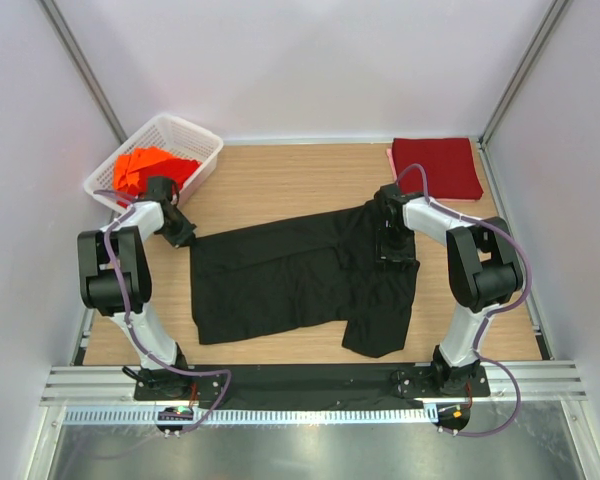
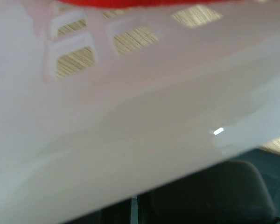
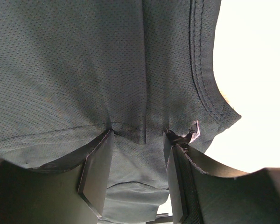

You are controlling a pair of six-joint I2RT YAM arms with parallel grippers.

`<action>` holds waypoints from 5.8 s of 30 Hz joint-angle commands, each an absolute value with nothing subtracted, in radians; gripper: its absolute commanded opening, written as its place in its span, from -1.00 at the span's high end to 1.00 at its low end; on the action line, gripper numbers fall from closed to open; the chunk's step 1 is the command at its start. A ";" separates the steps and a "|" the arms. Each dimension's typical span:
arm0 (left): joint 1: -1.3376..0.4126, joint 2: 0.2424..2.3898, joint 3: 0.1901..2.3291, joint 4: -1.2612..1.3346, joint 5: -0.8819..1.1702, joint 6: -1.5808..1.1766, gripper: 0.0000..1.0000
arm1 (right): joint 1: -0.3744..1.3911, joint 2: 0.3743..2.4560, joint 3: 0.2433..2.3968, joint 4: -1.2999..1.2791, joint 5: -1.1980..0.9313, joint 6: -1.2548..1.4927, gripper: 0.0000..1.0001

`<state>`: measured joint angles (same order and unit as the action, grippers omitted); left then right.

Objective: Fold and stack the t-shirts
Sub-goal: Fold the tshirt

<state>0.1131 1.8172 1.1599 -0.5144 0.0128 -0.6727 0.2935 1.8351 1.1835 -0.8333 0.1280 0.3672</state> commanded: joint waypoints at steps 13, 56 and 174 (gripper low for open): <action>0.115 1.720 1.170 -0.416 -0.078 -0.681 0.99 | 0.299 1.885 1.186 -0.790 0.133 0.364 -0.08; -0.069 1.460 1.009 -0.612 -0.024 -0.601 0.60 | 0.321 1.767 1.370 -0.856 0.147 0.374 -0.08; -0.009 1.724 1.126 -0.689 0.008 -0.572 0.28 | 0.297 2.141 1.809 -0.899 0.136 0.353 -0.14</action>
